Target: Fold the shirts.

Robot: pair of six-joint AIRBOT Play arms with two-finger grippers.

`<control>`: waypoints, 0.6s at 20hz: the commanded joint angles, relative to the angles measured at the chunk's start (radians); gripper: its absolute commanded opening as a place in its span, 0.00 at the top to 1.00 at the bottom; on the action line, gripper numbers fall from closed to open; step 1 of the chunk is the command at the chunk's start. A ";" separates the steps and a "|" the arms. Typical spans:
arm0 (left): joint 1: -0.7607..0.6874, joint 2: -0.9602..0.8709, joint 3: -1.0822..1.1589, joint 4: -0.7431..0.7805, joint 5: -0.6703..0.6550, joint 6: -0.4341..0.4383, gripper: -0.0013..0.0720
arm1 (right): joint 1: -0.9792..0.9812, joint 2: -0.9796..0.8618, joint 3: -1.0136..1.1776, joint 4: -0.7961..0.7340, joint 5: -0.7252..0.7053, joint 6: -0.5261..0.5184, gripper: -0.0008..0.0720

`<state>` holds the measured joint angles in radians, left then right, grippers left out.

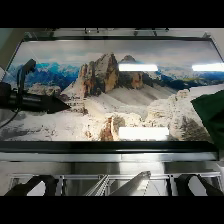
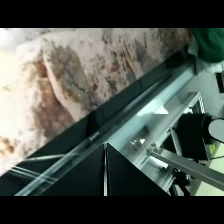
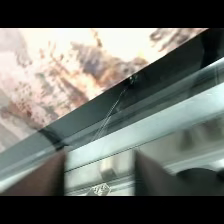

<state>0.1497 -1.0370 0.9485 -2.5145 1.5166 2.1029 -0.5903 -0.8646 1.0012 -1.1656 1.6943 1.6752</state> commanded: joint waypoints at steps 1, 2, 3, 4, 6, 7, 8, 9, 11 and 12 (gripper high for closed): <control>-0.092 0.164 -0.125 0.001 -0.056 -0.050 0.96 | 0.200 0.167 -0.158 0.031 -0.131 0.015 0.96; -0.122 0.219 -0.166 0.003 -0.086 -0.074 0.96 | 0.261 0.221 -0.217 0.046 -0.178 0.011 0.96; -0.155 0.274 -0.210 0.011 -0.116 -0.105 0.96 | 0.317 0.275 -0.271 0.069 -0.228 0.012 0.96; -0.186 0.317 -0.252 0.010 -0.151 -0.130 0.96 | 0.374 0.330 -0.323 0.100 -0.292 -0.005 0.96; -0.239 0.385 -0.332 0.010 -0.224 -0.188 0.96 | 0.483 0.415 -0.409 0.132 -0.400 -0.014 0.96; -0.262 0.407 -0.366 0.010 -0.249 -0.210 0.96 | 0.525 0.433 -0.430 0.131 -0.439 -0.014 0.96; -0.283 0.418 -0.389 0.010 -0.260 -0.212 0.96 | 0.555 0.433 -0.433 0.132 -0.460 -0.014 0.96; -0.301 0.420 -0.399 0.010 -0.261 -0.212 0.96 | 0.572 0.426 -0.433 0.137 -0.471 -0.014 0.96; -0.331 0.419 -0.402 0.010 -0.264 -0.212 0.96 | 0.581 0.408 -0.433 0.166 -0.474 -0.024 0.96; -0.340 0.419 -0.402 0.011 -0.281 -0.212 0.96 | 0.580 0.403 -0.433 0.179 -0.475 -0.026 0.96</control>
<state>-0.1459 -0.6380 0.5747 -2.5042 1.2819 1.9106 -0.0509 -0.4664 0.5880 -1.0286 1.2720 1.6592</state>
